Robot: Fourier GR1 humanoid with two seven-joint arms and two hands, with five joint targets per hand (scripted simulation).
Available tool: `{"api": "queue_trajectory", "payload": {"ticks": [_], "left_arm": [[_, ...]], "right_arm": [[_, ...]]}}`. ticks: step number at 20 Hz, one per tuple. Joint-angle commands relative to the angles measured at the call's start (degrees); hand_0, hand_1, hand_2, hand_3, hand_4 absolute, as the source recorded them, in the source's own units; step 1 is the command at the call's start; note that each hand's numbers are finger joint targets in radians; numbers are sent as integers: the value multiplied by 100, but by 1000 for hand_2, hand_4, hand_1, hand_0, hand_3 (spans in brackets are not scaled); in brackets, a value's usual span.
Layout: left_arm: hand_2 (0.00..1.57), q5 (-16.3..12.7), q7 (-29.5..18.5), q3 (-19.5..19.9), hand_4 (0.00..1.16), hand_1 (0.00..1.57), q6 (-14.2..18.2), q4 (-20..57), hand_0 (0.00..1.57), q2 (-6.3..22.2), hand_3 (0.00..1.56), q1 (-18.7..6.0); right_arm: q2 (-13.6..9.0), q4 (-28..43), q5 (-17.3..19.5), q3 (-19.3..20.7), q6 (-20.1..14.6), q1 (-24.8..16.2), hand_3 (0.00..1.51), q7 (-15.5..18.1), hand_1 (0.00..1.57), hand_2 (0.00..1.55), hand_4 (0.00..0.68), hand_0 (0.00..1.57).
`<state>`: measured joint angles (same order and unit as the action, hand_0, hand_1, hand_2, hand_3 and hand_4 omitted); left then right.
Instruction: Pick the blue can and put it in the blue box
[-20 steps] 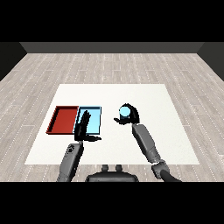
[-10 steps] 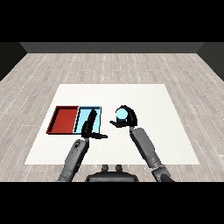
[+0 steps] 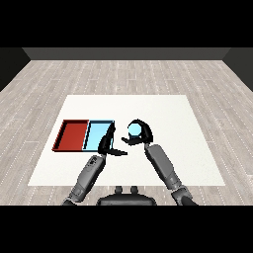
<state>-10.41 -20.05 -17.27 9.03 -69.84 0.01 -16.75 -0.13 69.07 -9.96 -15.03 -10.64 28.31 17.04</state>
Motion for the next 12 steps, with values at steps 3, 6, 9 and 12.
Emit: {"api": "queue_trajectory", "payload": {"ticks": [3, 6, 9, 12], "left_arm": [[0, -92, 434, -442, 0, 0, 387, -82, 0, -1, 0, -84], [0, -514, -247, -518, 0, 0, 365, 931, 0, -1, 0, -486], [0, -460, -338, -511, 0, 0, 363, 820, 0, -1, 0, -503], [0, -578, -100, -776, 0, 0, 626, 635, 0, -1, 0, -396]], "right_arm": [[12, -331, -327, -430, -228, 110, 1402, 308, 1404, 1439, 669, 1404], [-68, 175, -20, -185, 115, -147, 1405, 132, 1399, 1443, 679, 1399], [11, 518, 77, -517, -99, -381, 1415, -26, 1394, 1453, 680, 1394], [12, 267, -90, -388, 37, -17, 1411, -95, 1397, 1450, 677, 1397]]}}
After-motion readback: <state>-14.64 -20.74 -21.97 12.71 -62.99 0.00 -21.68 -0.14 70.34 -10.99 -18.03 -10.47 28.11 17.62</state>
